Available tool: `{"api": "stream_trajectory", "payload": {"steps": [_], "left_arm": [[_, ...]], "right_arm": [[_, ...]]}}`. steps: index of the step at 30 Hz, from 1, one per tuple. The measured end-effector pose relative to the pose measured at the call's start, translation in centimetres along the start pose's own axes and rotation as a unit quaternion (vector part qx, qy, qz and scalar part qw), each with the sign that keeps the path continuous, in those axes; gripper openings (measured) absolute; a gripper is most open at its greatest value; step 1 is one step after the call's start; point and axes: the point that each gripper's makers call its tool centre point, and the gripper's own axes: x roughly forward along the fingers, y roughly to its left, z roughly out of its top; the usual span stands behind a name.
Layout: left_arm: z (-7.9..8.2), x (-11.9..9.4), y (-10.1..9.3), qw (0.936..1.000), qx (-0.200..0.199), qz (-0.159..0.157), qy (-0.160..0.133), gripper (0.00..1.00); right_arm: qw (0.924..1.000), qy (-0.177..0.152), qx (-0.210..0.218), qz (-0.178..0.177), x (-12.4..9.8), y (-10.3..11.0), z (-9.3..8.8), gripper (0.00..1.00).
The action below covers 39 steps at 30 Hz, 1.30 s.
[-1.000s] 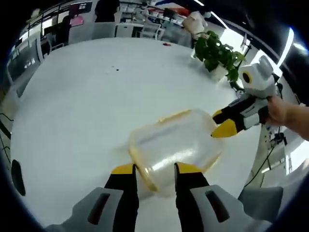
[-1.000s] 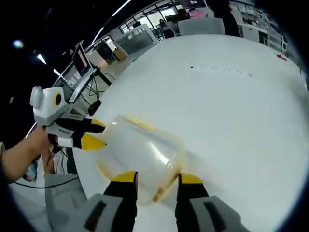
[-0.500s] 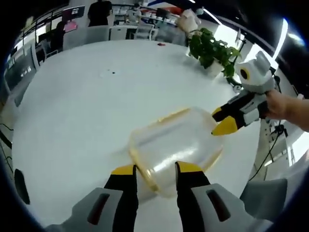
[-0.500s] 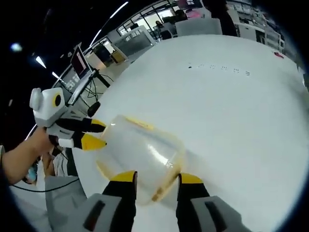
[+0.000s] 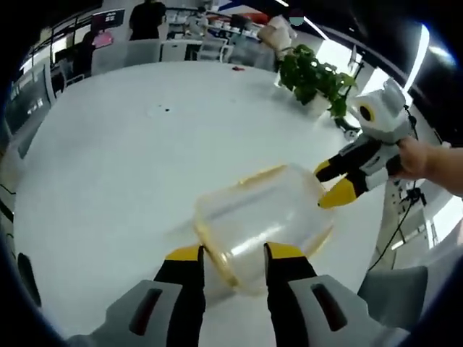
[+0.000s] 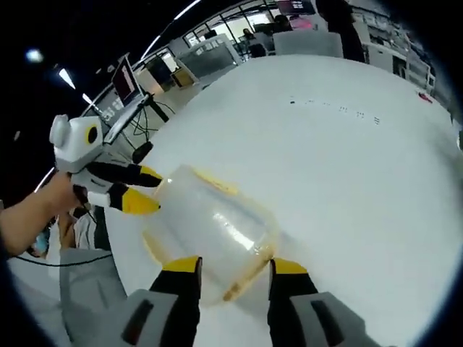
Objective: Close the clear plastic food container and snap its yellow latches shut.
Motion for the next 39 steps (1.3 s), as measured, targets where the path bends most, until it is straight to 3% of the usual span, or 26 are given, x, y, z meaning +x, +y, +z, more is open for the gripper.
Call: {"api": "stream_trajectory", "payload": {"steps": [6,13,25,28,31,36,39], "left_arm": [[0.0,-0.5,-0.1,0.9986,0.049,0.002,0.019,0.28],[0.0,-1.3,0.3,0.9962,0.08,0.013,0.032,0.27],[0.4,-1.9,0.1,0.9898,0.134,0.018,0.043,0.29],[0.6,-2.0,0.3,0.9856,0.16,0.028,0.048,0.31],[0.5,-2.0,-0.2,0.9857,0.158,0.015,0.056,0.26],[0.6,-1.8,-0.3,0.9813,0.181,0.013,0.064,0.29],[0.7,-1.8,-0.3,0.9761,0.205,0.017,0.072,0.31]], "right_arm": [[0.9983,0.018,-0.054,-0.009,-0.5,0.2,-0.3,0.34],[0.9935,0.029,-0.109,-0.012,-0.7,0.4,-0.6,0.37],[0.9847,0.047,-0.166,-0.022,-1.0,0.1,-0.3,0.36],[0.9814,0.052,-0.183,-0.025,-1.1,0.0,-0.1,0.35],[0.9779,0.051,-0.201,-0.024,-1.1,0.0,0.2,0.36],[0.9703,0.06,-0.233,-0.022,-1.0,0.0,0.4,0.38],[0.9702,0.059,-0.234,-0.017,-1.1,0.3,0.6,0.37]]}}
